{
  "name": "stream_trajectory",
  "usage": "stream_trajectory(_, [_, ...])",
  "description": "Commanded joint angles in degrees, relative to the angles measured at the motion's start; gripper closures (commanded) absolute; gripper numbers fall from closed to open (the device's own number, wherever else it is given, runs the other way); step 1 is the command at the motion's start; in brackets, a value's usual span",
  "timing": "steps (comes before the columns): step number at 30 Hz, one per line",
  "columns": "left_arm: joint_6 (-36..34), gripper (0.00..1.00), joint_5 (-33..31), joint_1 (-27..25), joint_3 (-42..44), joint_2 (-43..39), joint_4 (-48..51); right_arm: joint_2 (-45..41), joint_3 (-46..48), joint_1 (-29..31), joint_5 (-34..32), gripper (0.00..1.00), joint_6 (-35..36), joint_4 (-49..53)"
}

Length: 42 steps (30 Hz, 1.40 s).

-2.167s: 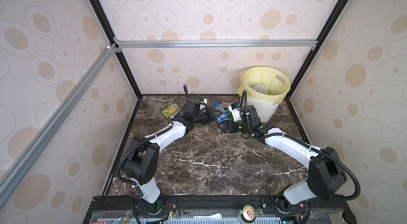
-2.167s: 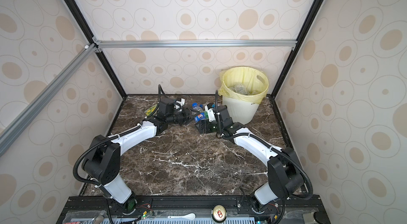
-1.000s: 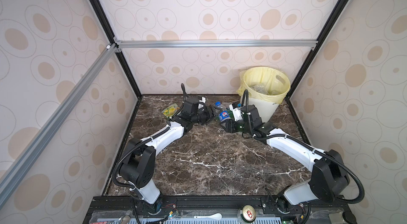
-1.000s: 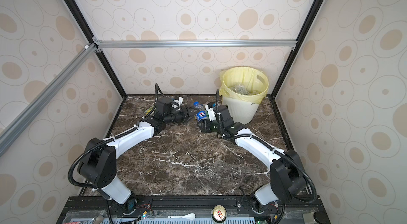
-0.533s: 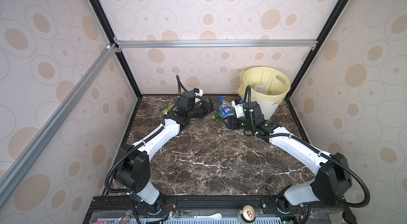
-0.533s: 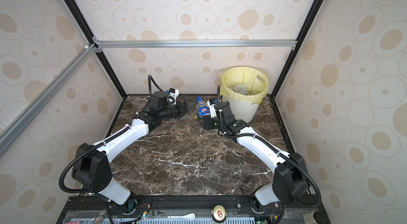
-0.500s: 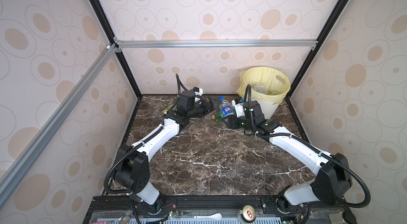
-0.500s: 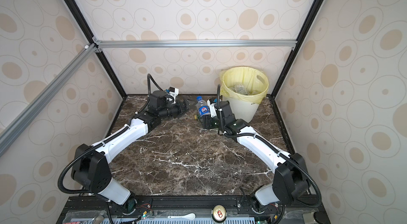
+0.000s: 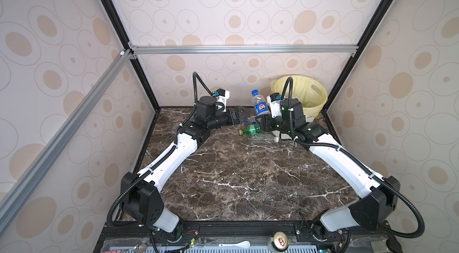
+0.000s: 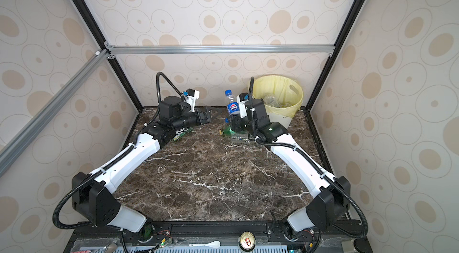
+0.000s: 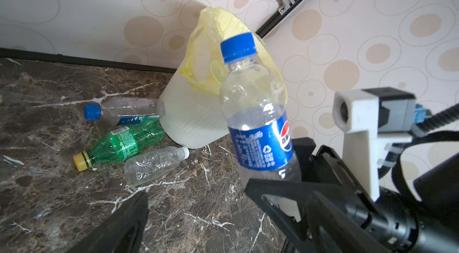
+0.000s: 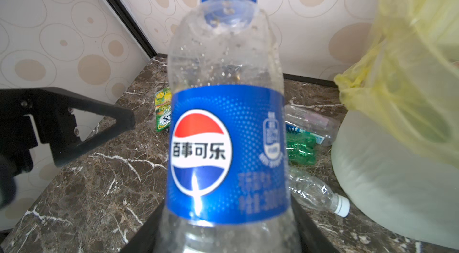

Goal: Throw the plastic bottles in the bin
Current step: 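Lift the Pepsi bottle with the right gripper and carry it over the bin, then open the right gripper above the bin to drop the Pepsi bottle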

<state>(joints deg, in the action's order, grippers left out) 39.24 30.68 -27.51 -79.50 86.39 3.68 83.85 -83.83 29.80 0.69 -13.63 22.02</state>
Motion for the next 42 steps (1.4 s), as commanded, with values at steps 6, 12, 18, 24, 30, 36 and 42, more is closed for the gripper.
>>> stream_trajectory(6, [-20.4, 0.01, -6.5, -7.9, -8.7, 1.8, 5.4, 1.0, -9.2, -4.0, -3.4, 0.6, 3.3, 4.9])
stream_trajectory(12, [-30.8, 0.01, -12.6, -14.0, -14.8, 5.9, 6.8, 1.5, -14.6, -7.1, -4.5, 0.6, 5.2, 6.9])
stream_trajectory(18, [-37.2, 0.01, -18.5, -16.9, -20.8, 10.1, 7.8, 1.6, -22.0, -8.6, -8.6, 0.6, 9.1, 9.2])
stream_trajectory(24, [-42.7, 0.01, -23.0, -18.6, -28.0, 14.5, 8.9, -0.6, -27.9, -9.5, -11.5, 0.61, 10.9, 9.1])
stream_trajectory(30, [-43.1, 0.01, -25.2, -18.9, -31.3, 16.9, 6.9, -0.5, -30.0, -10.2, -16.1, 0.61, 13.6, 9.0])
stream_trajectory(36, [-43.0, 0.01, -29.3, -18.9, -30.3, 17.4, 5.4, 11.8, -36.0, -18.5, -16.5, 0.56, 9.5, 15.3])
stream_trajectory(42, [-43.5, 0.01, -31.6, -18.9, -30.2, 17.9, 7.3, 24.6, -51.8, -20.7, -22.9, 0.07, 6.9, 28.9])
